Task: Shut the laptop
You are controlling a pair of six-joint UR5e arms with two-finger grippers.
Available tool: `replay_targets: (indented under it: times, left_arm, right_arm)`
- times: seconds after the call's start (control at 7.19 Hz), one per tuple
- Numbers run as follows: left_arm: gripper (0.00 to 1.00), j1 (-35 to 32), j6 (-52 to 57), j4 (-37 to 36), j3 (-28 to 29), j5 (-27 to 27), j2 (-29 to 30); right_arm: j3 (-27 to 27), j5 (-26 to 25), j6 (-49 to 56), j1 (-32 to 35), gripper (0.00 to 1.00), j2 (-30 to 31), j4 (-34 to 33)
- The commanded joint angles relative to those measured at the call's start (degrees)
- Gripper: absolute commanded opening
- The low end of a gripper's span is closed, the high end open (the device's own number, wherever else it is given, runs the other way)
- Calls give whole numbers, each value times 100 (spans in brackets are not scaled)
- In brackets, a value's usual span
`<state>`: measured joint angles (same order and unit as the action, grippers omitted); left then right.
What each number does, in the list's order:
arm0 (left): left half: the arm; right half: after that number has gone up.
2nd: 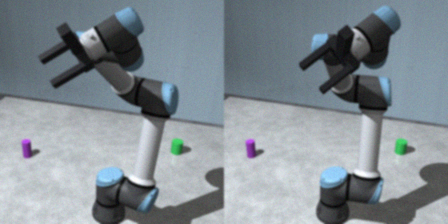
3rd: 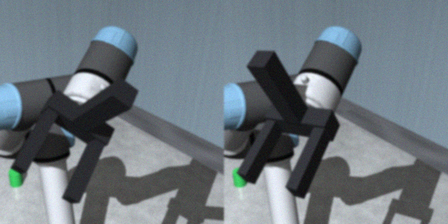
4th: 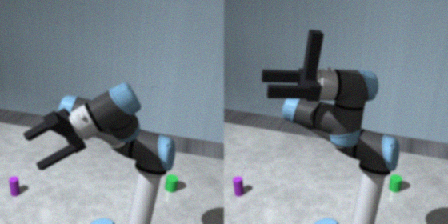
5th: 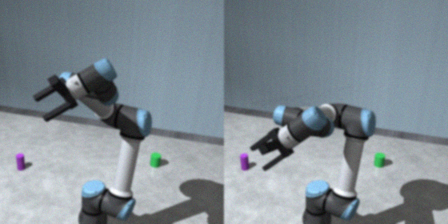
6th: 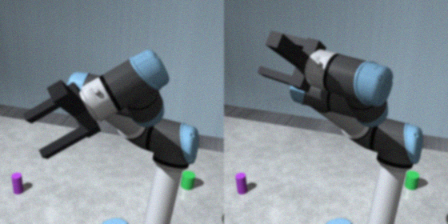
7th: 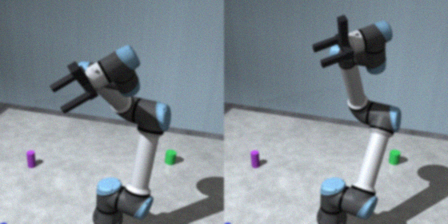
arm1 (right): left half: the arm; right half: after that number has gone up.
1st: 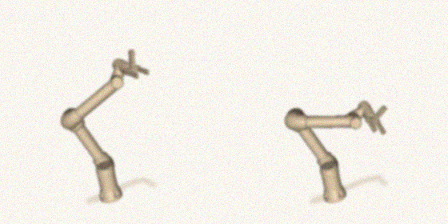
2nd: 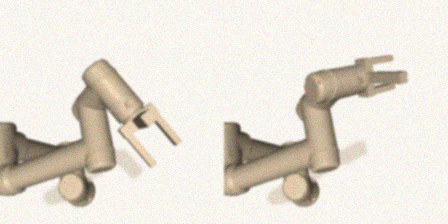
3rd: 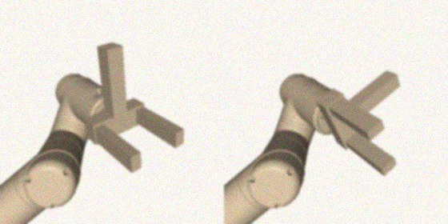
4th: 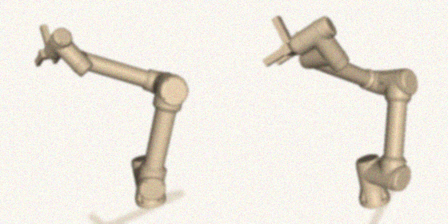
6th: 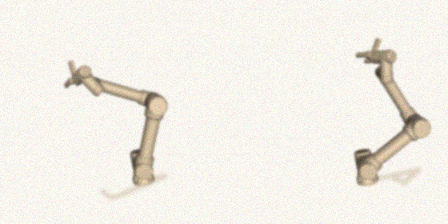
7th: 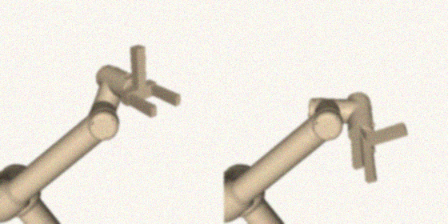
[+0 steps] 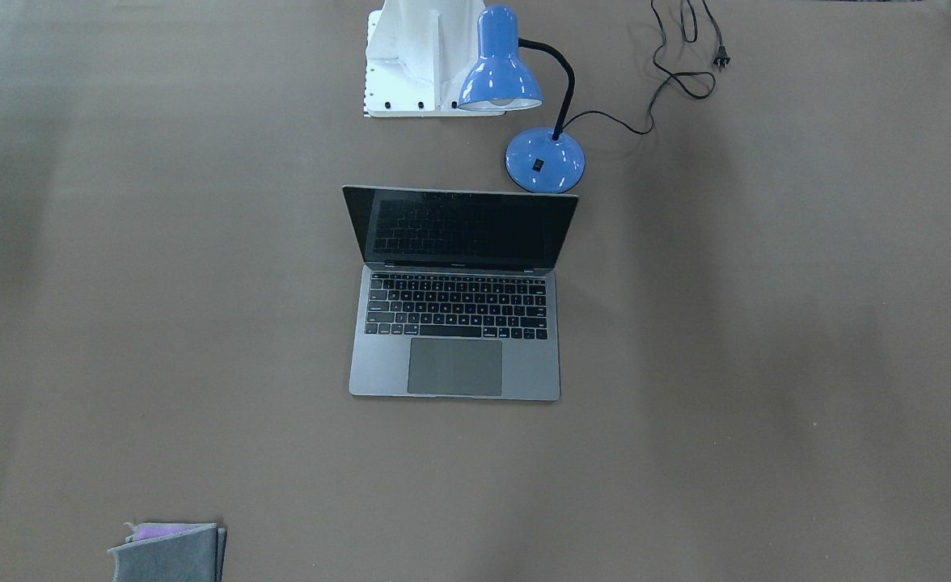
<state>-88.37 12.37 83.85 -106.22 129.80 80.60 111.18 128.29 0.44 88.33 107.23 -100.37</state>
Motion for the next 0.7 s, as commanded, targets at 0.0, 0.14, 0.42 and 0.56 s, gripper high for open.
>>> replay_targets:
  times: [0.0, 0.14, 0.42, 0.56]
  left_arm:
    - [100, -5, 2, 26, -56, 2, -18]
    - [100, 4, 2, 35, -83, -7, -10]
    - [100, 13, -7, 349, -66, -16, 8]
    - [100, 13, -42, 439, -57, -7, 17]
  right_arm:
    - [0, 3, 0, 0, 100, 0, 0]
    - [0, 12, 0, 0, 100, 0, 0]
    - [96, 30, -9, 0, 100, -44, 9]
    - [210, 91, -17, -9, 100, -53, 366]
